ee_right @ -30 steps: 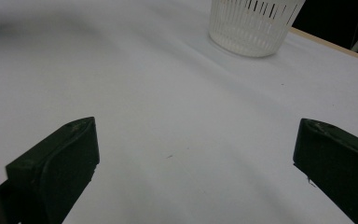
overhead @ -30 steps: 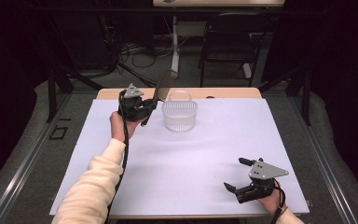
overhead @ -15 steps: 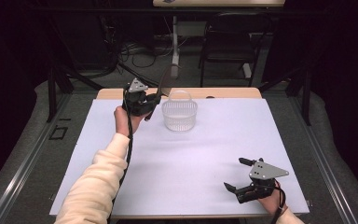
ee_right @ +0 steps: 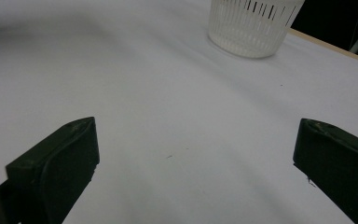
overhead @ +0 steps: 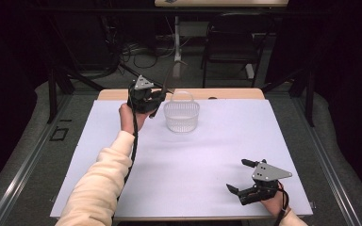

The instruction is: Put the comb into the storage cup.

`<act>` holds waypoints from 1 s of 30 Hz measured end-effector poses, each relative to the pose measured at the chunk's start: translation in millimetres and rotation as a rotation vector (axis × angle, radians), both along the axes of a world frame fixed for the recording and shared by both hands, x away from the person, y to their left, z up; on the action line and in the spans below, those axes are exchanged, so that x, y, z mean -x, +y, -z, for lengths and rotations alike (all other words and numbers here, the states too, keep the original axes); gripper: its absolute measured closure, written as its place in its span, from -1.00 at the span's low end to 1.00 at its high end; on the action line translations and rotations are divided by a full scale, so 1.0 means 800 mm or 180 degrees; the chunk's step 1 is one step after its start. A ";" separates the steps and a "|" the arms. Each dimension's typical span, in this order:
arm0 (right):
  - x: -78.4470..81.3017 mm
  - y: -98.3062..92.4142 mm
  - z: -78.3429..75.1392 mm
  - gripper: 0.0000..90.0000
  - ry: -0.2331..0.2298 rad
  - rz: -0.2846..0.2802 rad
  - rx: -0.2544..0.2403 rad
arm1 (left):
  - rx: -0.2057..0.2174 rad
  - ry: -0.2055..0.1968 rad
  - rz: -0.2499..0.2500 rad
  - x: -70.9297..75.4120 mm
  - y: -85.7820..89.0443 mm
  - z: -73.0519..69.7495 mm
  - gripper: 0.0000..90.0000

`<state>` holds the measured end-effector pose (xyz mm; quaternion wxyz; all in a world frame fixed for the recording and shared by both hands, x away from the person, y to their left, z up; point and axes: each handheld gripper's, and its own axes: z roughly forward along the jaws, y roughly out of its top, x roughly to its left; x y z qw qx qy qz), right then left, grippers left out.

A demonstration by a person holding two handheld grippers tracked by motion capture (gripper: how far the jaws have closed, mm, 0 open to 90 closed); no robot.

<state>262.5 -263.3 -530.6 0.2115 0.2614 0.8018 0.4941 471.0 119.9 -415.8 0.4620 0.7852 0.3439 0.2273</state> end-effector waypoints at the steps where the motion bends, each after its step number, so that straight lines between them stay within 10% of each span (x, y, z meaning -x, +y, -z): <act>1: 0.000 0.000 0.000 -1.00 -0.0003 -0.0006 0.0008 | 0.0007 -0.0010 -0.0005 0.000 -0.001 0.000 0.61; 30: 0.000 0.000 0.000 -1.00 -0.0003 -0.0008 0.0005 | -0.0046 -0.0153 0.0064 -0.017 -0.017 0.001 0.61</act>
